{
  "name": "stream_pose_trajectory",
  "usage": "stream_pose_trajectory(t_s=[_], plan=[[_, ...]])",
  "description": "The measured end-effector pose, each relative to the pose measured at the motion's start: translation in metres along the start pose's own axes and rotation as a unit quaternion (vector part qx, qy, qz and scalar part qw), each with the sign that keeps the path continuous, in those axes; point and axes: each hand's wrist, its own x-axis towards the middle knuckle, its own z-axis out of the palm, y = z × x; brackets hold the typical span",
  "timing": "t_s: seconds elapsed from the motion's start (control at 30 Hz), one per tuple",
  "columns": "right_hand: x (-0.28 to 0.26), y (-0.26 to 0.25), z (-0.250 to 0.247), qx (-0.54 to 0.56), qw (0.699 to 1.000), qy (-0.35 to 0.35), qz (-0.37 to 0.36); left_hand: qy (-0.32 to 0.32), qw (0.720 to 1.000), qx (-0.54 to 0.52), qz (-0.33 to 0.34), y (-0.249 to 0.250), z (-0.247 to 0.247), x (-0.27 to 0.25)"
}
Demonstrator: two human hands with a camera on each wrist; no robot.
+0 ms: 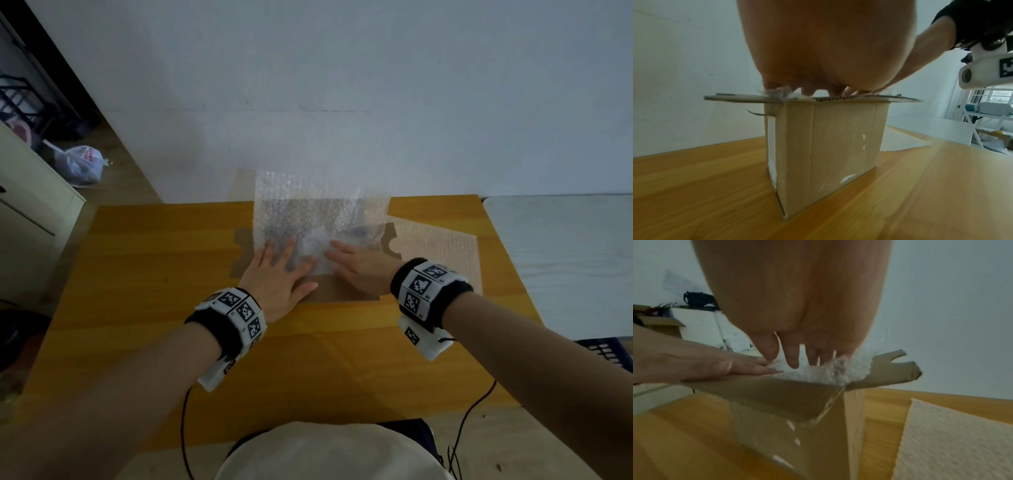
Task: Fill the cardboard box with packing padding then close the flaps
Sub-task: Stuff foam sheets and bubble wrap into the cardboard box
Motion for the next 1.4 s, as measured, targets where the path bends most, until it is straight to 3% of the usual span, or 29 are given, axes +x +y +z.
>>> stream_pose_trajectory(t_s=[0.07, 0.13, 0.2, 0.3, 0.4, 0.7, 0.87, 0.97, 1.2, 1.4], plan=[[0.003, -0.002, 0.004, -0.04, 0.996, -0.077, 0.018, -0.025, 1.0, 0.009, -0.006, 0.002, 0.001, 0.006], [0.004, -0.005, -0.001, -0.106, 0.989, -0.102, 0.003, -0.04, 0.999, 0.015, -0.006, 0.004, 0.0, 0.01], [0.005, -0.006, -0.016, -0.111, 0.994, -0.019, -0.009, -0.047, 0.999, 0.016, -0.003, 0.006, -0.002, 0.012], [0.008, -0.012, -0.043, -0.02, 0.979, 0.204, -0.014, -0.066, 0.998, -0.004, -0.003, 0.008, -0.004, 0.014], [0.019, -0.021, -0.067, 0.026, 0.96, 0.275, -0.043, -0.073, 0.997, -0.012, -0.001, 0.008, -0.004, 0.016], [0.073, -0.052, -0.095, 0.008, 0.992, 0.112, -0.059, -0.019, 0.998, -0.054, 0.02, 0.002, 0.001, 0.012], [0.077, -0.055, -0.094, 0.016, 0.987, 0.138, -0.085, 0.031, 0.996, -0.075, 0.028, -0.004, 0.002, 0.004], [0.069, -0.053, -0.088, -0.035, 0.98, 0.161, -0.112, 0.061, 0.994, -0.068, 0.052, -0.008, 0.007, 0.0], [0.055, -0.044, -0.047, -0.209, 0.967, 0.066, -0.127, 0.133, 0.98, -0.112, 0.096, -0.027, 0.014, -0.016], [0.053, -0.043, -0.026, -0.14, 0.987, -0.015, -0.079, 0.242, 0.966, -0.089, 0.029, -0.038, 0.006, -0.035]])
